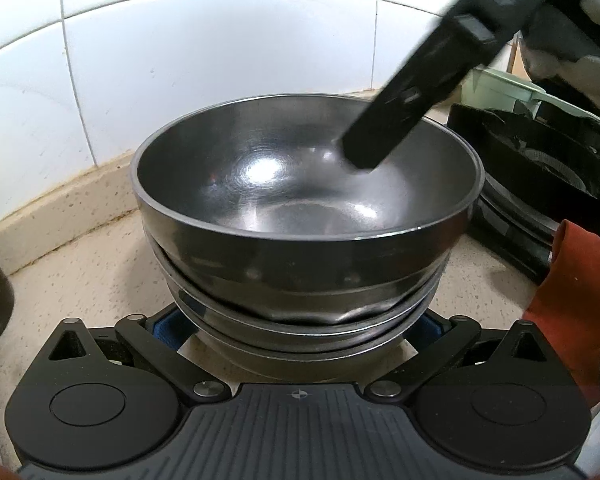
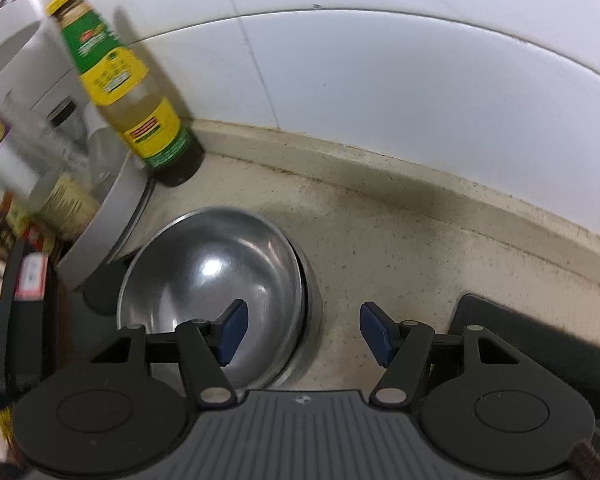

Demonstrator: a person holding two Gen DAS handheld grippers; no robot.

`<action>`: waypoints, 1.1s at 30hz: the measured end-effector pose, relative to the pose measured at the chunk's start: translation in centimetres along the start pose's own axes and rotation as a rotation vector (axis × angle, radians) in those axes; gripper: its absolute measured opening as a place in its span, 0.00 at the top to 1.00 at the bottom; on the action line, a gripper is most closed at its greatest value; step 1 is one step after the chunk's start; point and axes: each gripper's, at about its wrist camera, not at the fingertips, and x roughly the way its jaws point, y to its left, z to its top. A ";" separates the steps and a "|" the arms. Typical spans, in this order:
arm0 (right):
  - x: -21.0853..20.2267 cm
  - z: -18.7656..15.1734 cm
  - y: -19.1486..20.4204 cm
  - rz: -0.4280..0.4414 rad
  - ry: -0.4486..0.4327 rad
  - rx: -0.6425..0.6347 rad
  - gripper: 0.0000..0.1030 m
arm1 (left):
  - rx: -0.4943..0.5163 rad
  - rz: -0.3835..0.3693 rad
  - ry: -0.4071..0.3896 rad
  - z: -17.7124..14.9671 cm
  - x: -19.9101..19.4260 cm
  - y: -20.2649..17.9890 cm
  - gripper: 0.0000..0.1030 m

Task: Organize plates and bowls
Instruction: 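Lift the bowl stack and carry it toward the plate stack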

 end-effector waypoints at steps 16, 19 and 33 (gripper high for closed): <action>-0.7 -1.6 -0.7 0.060 0.075 -0.582 0.43 | 0.027 -0.028 -0.012 0.3 0.9 0.6 0.00; 1.1 -1.3 -1.1 0.092 0.081 -0.659 0.43 | 0.027 -0.026 -0.007 0.3 0.9 0.3 0.00; 6.2 -1.2 -1.6 0.231 0.107 -0.832 0.43 | 0.044 -0.048 -0.010 0.3 0.8 0.8 0.00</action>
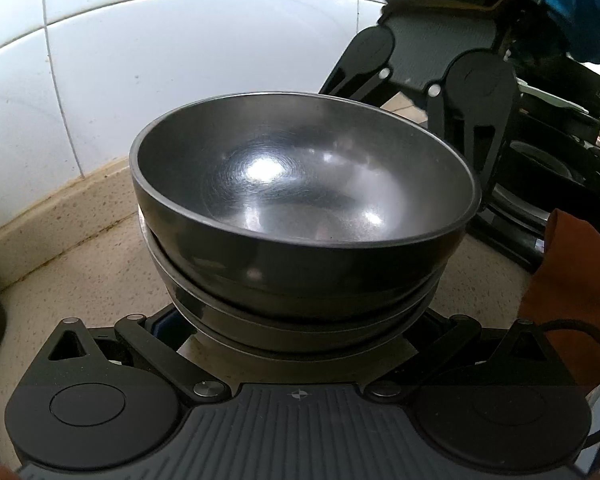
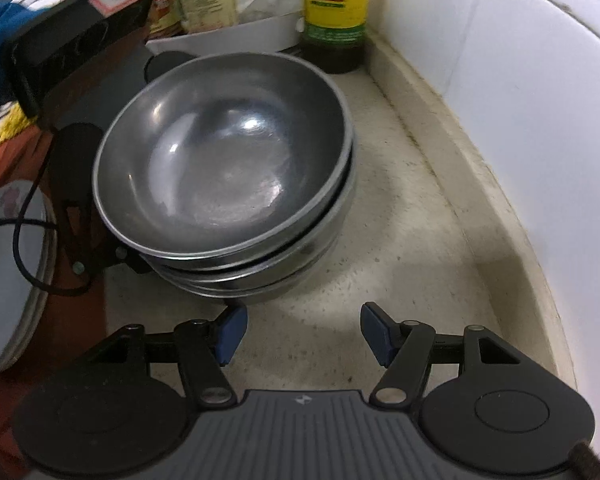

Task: Organize plates and bowls
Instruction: 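Lift the bowl stack and carry it toward the plate stack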

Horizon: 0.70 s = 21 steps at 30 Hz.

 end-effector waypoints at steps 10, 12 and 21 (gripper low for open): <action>1.0 1.1 -0.6 0.076 -0.017 -0.115 0.43 | 0.014 -0.015 -0.002 0.3 -0.2 1.1 0.00; 1.2 1.6 -0.8 0.087 -0.015 -0.138 0.43 | 0.013 -0.016 -0.004 0.2 -0.3 1.4 0.00; 3.7 3.4 -1.3 0.159 -0.045 -0.260 0.07 | -0.004 0.001 -0.008 0.0 -0.5 0.4 0.00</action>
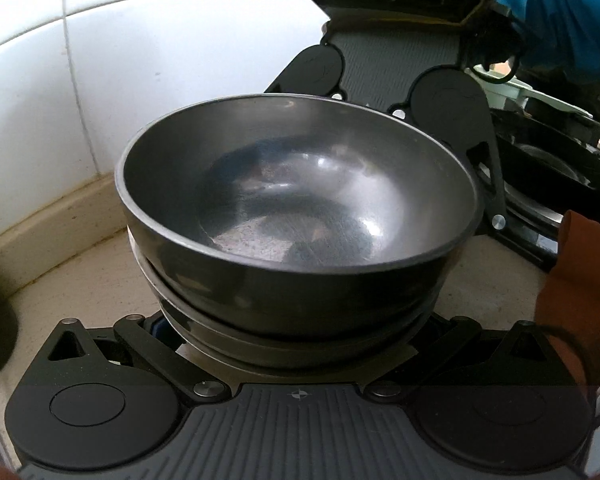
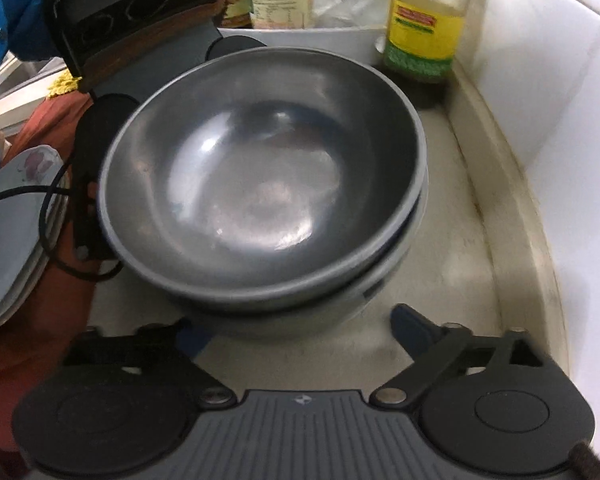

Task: Organize plates and bowls
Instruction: 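Lift the bowl stack and carry it toward the plate stack, then carry the steel bowl stack with both grippers over the red cloth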

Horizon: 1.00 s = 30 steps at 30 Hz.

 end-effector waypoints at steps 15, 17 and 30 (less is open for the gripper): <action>0.7 -2.4 -1.4 0.011 -0.230 -0.024 0.03 | -0.036 0.029 -0.003 0.7 1.7 -0.5 0.00; 0.3 -2.4 -1.1 -0.006 -0.226 -0.004 0.03 | -0.052 0.046 -0.006 0.6 1.7 -0.9 0.00; 1.1 -1.7 -1.5 0.000 -0.253 -0.017 0.03 | -0.021 0.009 -0.005 1.1 2.7 -1.8 0.00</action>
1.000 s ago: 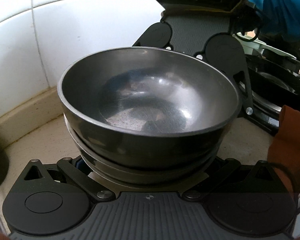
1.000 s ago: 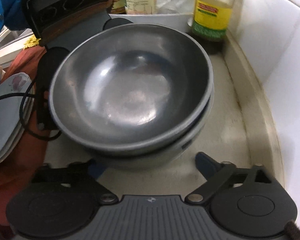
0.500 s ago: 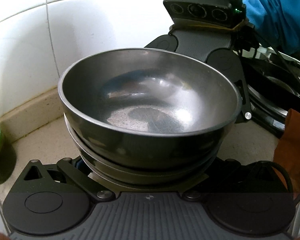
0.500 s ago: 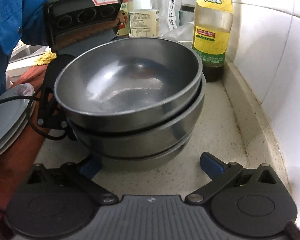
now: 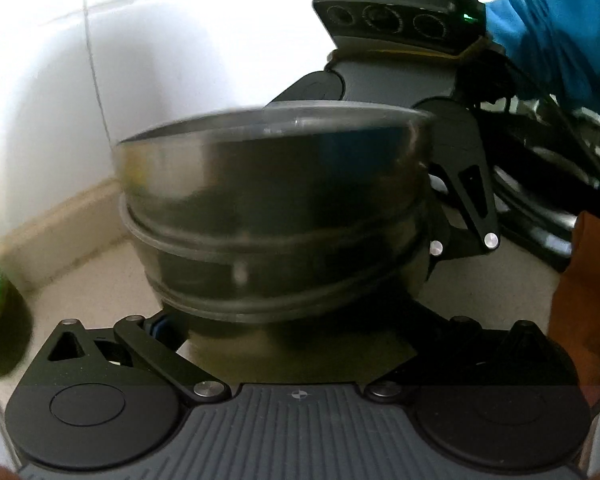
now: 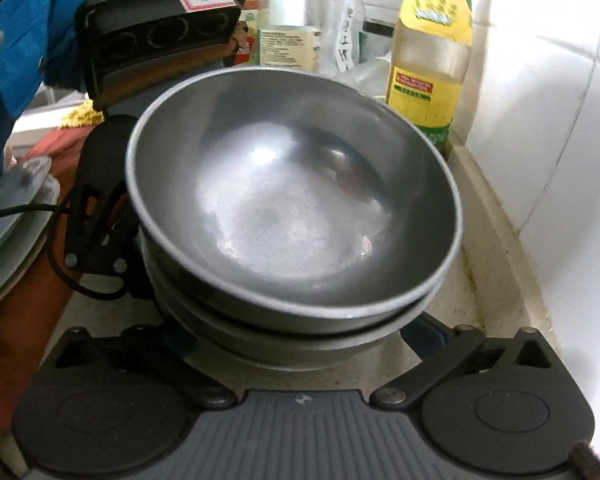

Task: Organize plates and bowls
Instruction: 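Carry the steel bowl stack with both grippers over the red cloth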

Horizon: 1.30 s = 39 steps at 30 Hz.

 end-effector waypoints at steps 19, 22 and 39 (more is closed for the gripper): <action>-0.7 2.2 2.8 -0.142 -0.033 -0.050 0.10 | 0.044 0.145 -0.026 0.1 0.0 -2.2 0.00; -1.0 2.5 3.2 -0.177 -0.017 -0.062 0.10 | 0.061 0.158 -0.031 0.5 -0.1 -3.0 0.00; -7.2 7.6 8.8 -0.313 0.009 -0.114 0.10 | 0.117 0.217 -0.123 1.7 -7.8 -7.2 0.00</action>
